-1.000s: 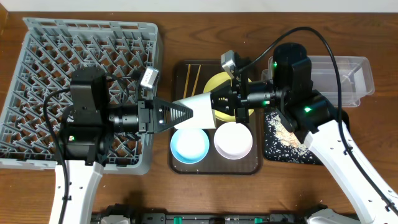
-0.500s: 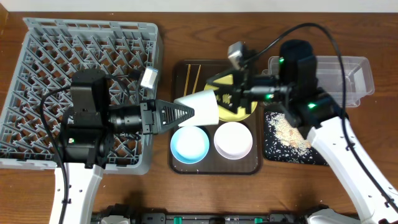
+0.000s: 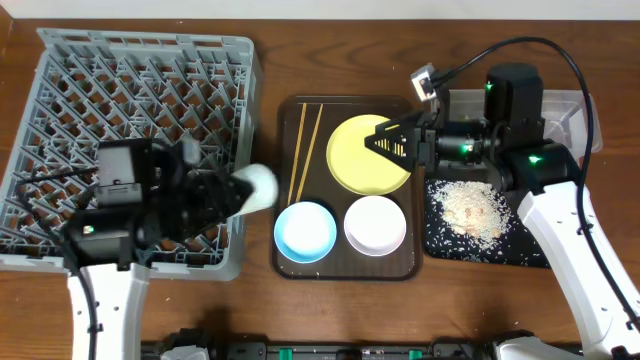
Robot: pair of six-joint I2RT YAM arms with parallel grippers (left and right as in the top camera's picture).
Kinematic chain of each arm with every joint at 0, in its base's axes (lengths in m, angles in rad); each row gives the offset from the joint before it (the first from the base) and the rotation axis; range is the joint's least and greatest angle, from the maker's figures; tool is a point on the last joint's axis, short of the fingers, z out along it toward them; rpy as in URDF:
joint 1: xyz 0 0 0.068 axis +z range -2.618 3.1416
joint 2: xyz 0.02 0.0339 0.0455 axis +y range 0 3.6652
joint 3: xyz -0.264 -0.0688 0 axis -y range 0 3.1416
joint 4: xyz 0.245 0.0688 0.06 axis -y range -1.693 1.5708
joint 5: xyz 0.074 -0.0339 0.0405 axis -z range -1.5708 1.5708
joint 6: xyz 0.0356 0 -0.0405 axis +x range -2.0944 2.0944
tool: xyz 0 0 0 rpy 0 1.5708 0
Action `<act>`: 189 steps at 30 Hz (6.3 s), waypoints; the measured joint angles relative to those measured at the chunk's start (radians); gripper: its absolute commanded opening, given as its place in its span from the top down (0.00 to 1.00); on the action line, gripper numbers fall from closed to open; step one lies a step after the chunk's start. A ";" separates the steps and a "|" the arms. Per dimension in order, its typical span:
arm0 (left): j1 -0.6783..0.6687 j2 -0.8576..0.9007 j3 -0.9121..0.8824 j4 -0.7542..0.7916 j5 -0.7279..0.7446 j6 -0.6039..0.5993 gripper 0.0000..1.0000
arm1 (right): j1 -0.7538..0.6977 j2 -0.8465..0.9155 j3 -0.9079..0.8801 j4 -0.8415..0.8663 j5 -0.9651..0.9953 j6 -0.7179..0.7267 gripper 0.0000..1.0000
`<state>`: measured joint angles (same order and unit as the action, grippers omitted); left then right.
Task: Sort waste into correct bins and load items into the dishwasher
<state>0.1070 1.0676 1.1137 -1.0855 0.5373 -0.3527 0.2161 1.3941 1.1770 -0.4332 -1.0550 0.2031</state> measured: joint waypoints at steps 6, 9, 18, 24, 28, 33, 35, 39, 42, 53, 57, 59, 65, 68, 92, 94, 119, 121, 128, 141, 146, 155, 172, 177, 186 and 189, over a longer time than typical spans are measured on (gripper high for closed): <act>0.113 -0.005 0.026 -0.087 -0.340 -0.015 0.40 | 0.004 0.000 0.000 -0.041 0.032 -0.029 0.43; 0.177 -0.005 0.027 -0.085 -0.474 -0.051 0.40 | 0.012 0.000 0.000 -0.049 0.047 -0.032 0.43; 0.351 0.038 0.027 0.028 -0.735 -0.174 0.40 | 0.040 0.000 0.000 -0.073 0.064 -0.044 0.43; 0.370 0.150 0.026 0.051 -0.742 -0.195 0.34 | 0.057 0.000 0.000 -0.079 0.065 -0.054 0.43; 0.370 0.205 0.026 0.051 -0.729 -0.199 0.24 | 0.066 0.000 0.000 -0.080 0.066 -0.055 0.43; 0.374 0.218 0.026 0.059 -0.724 -0.199 0.15 | 0.066 0.000 0.000 -0.086 0.068 -0.055 0.43; 0.381 0.218 0.026 0.060 -0.723 -0.202 0.15 | 0.066 0.000 0.000 -0.089 0.068 -0.055 0.43; 0.389 0.210 0.031 0.045 -0.666 -0.185 0.16 | 0.066 0.000 0.000 -0.094 0.069 -0.055 0.40; 0.387 0.192 0.055 0.043 -0.522 -0.119 0.18 | 0.066 0.000 0.000 -0.097 0.096 -0.055 0.43; 0.063 0.086 0.093 0.037 -0.175 0.203 0.18 | 0.254 0.003 0.000 -0.188 0.621 -0.030 0.46; -0.075 0.087 0.093 0.033 -0.160 0.257 0.09 | 0.325 0.021 0.000 -0.182 0.774 -0.011 0.38; -0.125 0.087 0.093 0.031 -0.158 0.274 0.00 | 0.339 0.035 0.000 -0.179 0.814 -0.003 0.18; -0.194 0.087 0.093 0.033 -0.151 0.283 0.02 | 0.342 0.051 0.000 -0.169 0.872 0.002 0.01; -0.195 0.087 0.093 0.039 -0.151 0.283 0.02 | 0.342 0.051 0.000 -0.169 0.877 0.002 0.01; -0.195 0.087 0.093 0.040 -0.151 0.283 0.02 | 0.300 -0.034 -0.001 -0.191 0.992 -0.081 0.01; -0.195 0.087 0.093 0.040 -0.151 0.283 0.02 | 0.291 -0.130 -0.002 -0.189 1.043 -0.114 0.01; -0.195 0.087 0.095 0.042 -0.151 0.283 0.02 | -0.022 -1.200 -0.990 0.330 1.149 -0.198 0.01; -0.195 0.087 0.095 0.041 -0.151 0.283 0.02 | -0.029 -1.251 -1.040 0.334 1.143 -0.198 0.01; -0.195 0.087 0.095 0.042 -0.151 0.283 0.02 | -0.029 -1.377 -1.147 0.370 1.134 -0.198 0.01; -0.195 0.087 0.095 0.042 -0.151 0.283 0.02 | -0.029 -1.379 -1.169 0.370 1.134 -0.198 0.01; -0.195 0.087 0.095 0.042 -0.151 0.283 0.02 | -0.029 -1.379 -1.169 0.370 1.134 -0.198 0.01; -0.195 0.087 0.095 0.042 -0.151 0.283 0.02 | -0.029 -1.379 -1.169 0.370 1.134 -0.198 0.01; -0.331 0.198 0.095 0.375 -0.096 0.165 0.09 | -0.029 -1.379 -1.169 0.369 1.133 -0.198 0.01; -0.489 0.398 0.095 0.425 -0.245 0.145 0.29 | -0.029 -1.379 -1.169 0.369 1.133 -0.198 0.01; -0.529 0.683 0.095 0.598 -0.469 0.136 0.47 | -0.029 -1.379 -1.169 0.369 1.133 -0.198 0.01; -0.529 0.773 0.095 0.637 -0.492 0.135 0.51 | -0.029 -1.379 -1.169 0.369 1.133 -0.198 0.01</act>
<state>-0.4225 1.8408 1.2087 -0.4480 0.0448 -0.2176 0.1875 0.0147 0.0082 -0.0639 0.0784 0.0055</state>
